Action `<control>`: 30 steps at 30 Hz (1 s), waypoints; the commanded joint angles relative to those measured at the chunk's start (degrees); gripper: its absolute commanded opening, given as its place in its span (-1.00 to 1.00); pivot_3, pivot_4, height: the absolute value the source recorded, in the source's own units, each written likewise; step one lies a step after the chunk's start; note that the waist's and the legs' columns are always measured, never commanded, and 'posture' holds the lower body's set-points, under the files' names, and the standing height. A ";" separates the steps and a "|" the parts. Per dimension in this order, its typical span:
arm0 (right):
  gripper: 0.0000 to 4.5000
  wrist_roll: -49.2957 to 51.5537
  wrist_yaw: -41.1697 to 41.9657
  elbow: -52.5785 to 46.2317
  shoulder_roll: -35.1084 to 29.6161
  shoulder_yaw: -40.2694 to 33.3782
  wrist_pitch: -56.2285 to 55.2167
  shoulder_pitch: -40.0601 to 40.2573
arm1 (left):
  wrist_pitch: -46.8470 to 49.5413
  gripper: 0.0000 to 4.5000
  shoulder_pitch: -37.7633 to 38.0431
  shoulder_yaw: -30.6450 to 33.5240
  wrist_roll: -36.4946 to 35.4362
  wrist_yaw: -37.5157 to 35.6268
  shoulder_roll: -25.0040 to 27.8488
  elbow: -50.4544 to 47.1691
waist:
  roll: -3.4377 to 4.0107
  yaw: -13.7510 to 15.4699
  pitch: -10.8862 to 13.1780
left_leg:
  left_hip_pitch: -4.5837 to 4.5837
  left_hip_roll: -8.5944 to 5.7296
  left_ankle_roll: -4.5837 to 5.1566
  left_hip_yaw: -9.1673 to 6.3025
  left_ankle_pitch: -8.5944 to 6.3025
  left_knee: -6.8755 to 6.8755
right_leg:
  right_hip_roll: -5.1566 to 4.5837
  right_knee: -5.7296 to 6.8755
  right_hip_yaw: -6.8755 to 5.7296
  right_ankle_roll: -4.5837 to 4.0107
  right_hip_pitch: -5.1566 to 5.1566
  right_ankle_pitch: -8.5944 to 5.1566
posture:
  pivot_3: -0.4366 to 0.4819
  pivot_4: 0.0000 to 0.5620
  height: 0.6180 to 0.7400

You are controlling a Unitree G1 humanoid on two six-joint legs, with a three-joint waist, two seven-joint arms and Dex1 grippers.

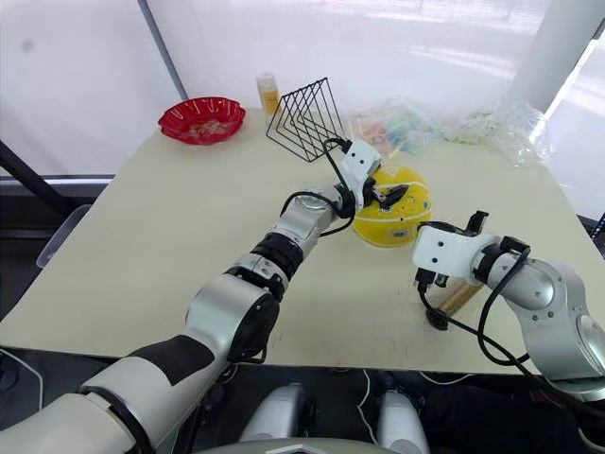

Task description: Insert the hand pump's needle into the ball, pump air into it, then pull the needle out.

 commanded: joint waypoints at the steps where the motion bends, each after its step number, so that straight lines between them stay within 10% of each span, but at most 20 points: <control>1: -0.84 1.30 -3.95 3.80 3.31 -2.83 -1.76 1.17 | -0.43 1.00 3.14 -1.53 1.90 -3.86 0.06 5.47 | -0.02 0.05 -0.01 | -0.03 -0.02 0.00 -0.01 0.00 0.00 | 0.00 -0.01 -0.01 0.00 -0.02 0.00 | -0.05 -0.47 0.95; 16: -0.84 10.55 -12.18 11.66 16.03 -9.00 -4.05 3.84 | -5.67 1.00 -2.82 5.41 -7.42 -16.08 2.75 -4.67 | 0.55 0.22 0.46 | -1.36 -0.26 0.01 -0.04 0.03 -0.05 | 0.05 0.07 0.10 0.18 -1.30 0.12 | -0.05 -0.47 0.95; 30: -0.84 18.46 -17.75 20.13 22.12 -14.56 -4.79 2.44 | 7.85 1.00 9.73 3.49 -18.51 -38.09 17.96 -39.75 | 0.93 -1.40 0.83 | -1.35 -0.24 -0.17 0.09 0.13 -0.09 | 0.12 0.12 0.31 0.21 -1.40 0.10 | -0.05 -0.47 0.95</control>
